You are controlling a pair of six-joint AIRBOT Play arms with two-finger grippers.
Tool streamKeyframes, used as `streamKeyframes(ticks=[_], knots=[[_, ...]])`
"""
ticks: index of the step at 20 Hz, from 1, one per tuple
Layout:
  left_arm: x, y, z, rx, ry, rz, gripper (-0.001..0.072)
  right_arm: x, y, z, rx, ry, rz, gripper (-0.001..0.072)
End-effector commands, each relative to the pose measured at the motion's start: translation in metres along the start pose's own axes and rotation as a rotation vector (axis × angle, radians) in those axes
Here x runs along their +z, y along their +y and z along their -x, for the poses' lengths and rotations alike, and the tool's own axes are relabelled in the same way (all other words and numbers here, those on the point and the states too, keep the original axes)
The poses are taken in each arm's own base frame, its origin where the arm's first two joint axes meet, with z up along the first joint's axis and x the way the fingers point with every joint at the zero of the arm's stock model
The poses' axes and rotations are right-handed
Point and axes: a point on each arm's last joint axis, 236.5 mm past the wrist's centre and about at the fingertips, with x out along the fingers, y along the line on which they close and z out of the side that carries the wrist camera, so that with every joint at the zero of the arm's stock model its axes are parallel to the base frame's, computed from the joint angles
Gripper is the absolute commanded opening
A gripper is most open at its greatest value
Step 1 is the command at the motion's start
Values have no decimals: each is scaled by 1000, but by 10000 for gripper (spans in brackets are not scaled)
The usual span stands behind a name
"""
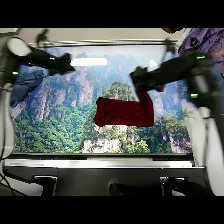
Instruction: Fold the clothes and pants, and hang the long-sleeved shirts on hangers.
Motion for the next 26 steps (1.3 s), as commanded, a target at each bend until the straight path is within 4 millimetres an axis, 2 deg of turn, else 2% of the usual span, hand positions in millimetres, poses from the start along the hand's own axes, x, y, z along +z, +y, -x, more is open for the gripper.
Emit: streamKeyframes(ticks=[1, 3, 6, 9, 11, 12, 13, 14, 16, 17, 18, 20, 21, 23, 24, 26], knots=[[15, 61, 66, 124, -61, 64, 21, -38, 44, -74, 28, 57, -2, 27], [18, 75, 80, 140, -74, 72, 21, -56, 52, -111, 28, 87, -15, 27], [19, 87, 85, 154, -76, 88, 21, -80, 60, -153, 31, 121, -26, 27], [17, 90, 84, 160, -66, 92, 21, -109, 59, -179, 15, 195, -33, 27], [14, 92, 81, 161, -56, 96, 21, -119, 58, -188, 9, 219, -37, 28], [13, 93, 79, 163, -50, 99, 21, -121, 58, -190, 9, 224, -36, 47], [11, 94, 77, 164, -43, 101, 21, -121, 59, -191, 11, 223, -36, 139], [10, 95, 76, 165, -37, 100, 21, -121, 61, -189, 18, 224, -32, 261], [9, 95, 75, 165, -34, 98, 21, -105, 66, -175, 57, 200, -11, 475], [9, 95, 75, 164, -35, 98, 21, -91, 69, -162, 87, 181, 12, 539], [9, 95, 75, 164, -35, 98, 21, -72, 66, -146, 96, 156, 2, 553], [9, 95, 75, 164, -34, 98, 21, -22, 40, -104, 83, 104, -13, 552], [9, 95, 75, 164, -34, 98, 21, -1, 21, -84, 77, 84, -2, 552], [9, 95, 75, 164, -33, 97, 21, 31, -37, -45, 36, 80, 0, 551], [9, 95, 75, 164, -33, 97, 21, 38, -73, -30, 3, 108, -6, 551], [9, 95, 75, 164, -33, 98, 21, 36, -134, -11, -18, 185, -28, 551]])
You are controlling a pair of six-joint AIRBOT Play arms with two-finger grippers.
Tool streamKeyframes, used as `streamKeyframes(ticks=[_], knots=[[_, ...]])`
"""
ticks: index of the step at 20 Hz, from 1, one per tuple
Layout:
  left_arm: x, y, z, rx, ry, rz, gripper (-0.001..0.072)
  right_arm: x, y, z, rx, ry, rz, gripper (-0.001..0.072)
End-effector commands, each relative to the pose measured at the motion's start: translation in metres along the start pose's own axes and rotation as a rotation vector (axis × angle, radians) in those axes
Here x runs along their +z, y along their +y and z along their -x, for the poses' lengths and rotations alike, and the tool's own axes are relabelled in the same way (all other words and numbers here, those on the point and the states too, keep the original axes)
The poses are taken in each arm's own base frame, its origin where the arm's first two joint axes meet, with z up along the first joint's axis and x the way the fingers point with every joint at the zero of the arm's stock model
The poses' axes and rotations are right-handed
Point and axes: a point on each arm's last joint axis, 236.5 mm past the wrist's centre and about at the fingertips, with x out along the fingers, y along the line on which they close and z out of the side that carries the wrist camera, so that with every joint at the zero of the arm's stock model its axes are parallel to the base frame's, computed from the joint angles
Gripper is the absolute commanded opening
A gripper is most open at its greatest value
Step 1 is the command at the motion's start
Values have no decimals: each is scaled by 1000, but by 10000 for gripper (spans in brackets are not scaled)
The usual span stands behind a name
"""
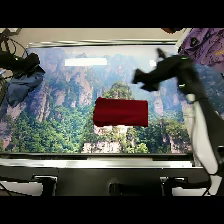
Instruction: Fold the clothes and pants, and hang the long-sleeved shirts on hangers.
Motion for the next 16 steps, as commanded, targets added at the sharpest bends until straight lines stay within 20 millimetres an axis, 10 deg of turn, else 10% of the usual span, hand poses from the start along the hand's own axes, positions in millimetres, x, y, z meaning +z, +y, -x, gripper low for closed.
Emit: streamKeyframes(ticks=[1, 6, 11, 16], knots=[[0, 1, 0, 1, 1, 1, 22, -6, -98, 44, -6, 132, -19, 550], [0, 0, 0, 1, 1, 1, 22, -55, -173, 4, 133, 217, -199, 532], [0, 0, 0, -3, 2, 2, 22, -93, -184, -48, 232, 257, -261, 459], [0, 0, 0, -3, 2, 5, 22, -78, -182, -66, 296, 199, -299, 425]])
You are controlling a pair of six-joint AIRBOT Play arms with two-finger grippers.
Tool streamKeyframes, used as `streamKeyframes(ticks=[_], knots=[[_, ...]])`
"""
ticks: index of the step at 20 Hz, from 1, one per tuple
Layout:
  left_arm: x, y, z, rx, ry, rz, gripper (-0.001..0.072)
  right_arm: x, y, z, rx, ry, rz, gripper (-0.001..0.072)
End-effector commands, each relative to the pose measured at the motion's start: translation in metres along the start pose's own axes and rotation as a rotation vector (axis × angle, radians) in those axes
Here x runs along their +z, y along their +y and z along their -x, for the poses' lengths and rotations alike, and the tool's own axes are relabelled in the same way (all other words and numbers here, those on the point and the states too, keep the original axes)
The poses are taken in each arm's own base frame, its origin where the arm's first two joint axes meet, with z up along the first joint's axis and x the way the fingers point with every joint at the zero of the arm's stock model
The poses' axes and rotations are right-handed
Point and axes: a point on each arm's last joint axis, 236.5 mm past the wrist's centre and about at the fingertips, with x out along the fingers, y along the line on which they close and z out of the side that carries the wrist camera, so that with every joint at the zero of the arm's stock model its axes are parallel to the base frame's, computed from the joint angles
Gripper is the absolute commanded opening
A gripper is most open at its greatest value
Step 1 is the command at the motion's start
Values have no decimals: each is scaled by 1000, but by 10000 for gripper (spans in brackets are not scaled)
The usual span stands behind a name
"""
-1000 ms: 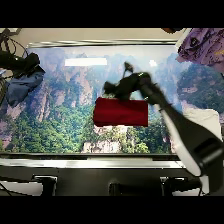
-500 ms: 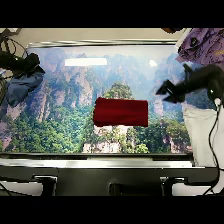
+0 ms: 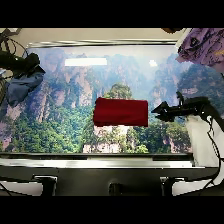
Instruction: Fold the clothes and pants, and hang the long-sleeved shirts on hangers.
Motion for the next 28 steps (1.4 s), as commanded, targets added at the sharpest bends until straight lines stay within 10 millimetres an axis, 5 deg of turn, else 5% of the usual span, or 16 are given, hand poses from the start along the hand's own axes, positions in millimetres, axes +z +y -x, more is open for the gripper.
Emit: streamKeyframes(ticks=[1, 9, 13, 15, 18, 22, 28], knots=[[0, 0, 0, 0, -1, 3, 22, 13, 2, -10, 68, -50, -17, 425], [0, 0, 0, 1, 0, 4, 22, -2, 22, -45, 53, 0, 48, 390], [0, 0, 0, 1, 0, 3, 22, -3, 32, -55, 48, -3, 64, 72], [0, 1, 0, 1, 0, 4, 22, 11, 43, -46, 54, -41, 86, 26], [0, 1, 0, 1, 0, 4, 22, 56, 61, -16, 26, -160, 104, 25], [0, 1, 0, 1, -1, 4, 22, 125, 71, 51, -21, -381, 78, 25], [0, 1, 0, 1, -1, 3, 22, 176, 43, 163, -13, -604, -55, 25]])
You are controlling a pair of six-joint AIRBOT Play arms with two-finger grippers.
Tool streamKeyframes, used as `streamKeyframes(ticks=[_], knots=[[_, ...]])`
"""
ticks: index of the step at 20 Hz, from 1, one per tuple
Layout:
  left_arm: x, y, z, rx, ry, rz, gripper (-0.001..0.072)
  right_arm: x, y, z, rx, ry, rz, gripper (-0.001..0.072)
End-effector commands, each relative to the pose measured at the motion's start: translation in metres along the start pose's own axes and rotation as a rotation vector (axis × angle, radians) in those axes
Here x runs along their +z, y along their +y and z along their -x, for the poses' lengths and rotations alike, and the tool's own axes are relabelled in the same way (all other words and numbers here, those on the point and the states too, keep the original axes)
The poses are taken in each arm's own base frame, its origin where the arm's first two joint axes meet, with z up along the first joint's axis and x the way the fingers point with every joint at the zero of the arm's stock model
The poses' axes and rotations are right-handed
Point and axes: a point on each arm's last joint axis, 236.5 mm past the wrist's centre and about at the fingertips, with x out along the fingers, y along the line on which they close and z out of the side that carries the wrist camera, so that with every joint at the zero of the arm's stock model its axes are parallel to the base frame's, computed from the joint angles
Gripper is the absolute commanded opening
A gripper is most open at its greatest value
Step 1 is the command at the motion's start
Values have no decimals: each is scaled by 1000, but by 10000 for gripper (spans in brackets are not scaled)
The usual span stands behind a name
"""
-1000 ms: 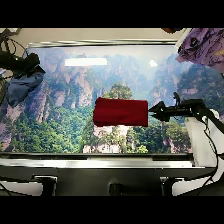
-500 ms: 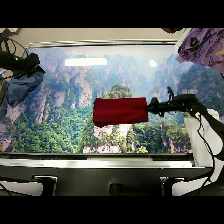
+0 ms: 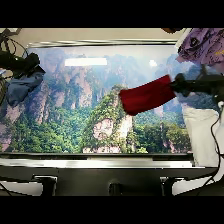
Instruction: Fold the clothes and pants, and hang the long-sleeved shirts on hangers.
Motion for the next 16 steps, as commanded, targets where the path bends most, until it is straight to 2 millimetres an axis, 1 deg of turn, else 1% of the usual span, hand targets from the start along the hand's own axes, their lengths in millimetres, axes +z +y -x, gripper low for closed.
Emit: streamKeyframes(ticks=[1, 4, 7, 9, 11, 16], knots=[[0, 1, 0, 1, 0, 1, 22, 52, -25, 49, -36, -131, -101, 25], [0, 1, 0, 1, 0, 1, 22, 79, -50, 95, -71, -237, -161, 24], [0, 1, 0, 1, 0, 1, 22, 94, -72, 141, -132, -327, -233, 24], [0, 0, 0, 0, 0, 1, 22, 100, -77, 168, -169, -383, -268, 24], [0, 0, 0, 0, 1, 1, 22, 101, -78, 191, -223, -434, -284, 25], [-7, 2, 0, 7, 32, 0, 22, 95, -74, 246, -352, -551, -330, 25]])
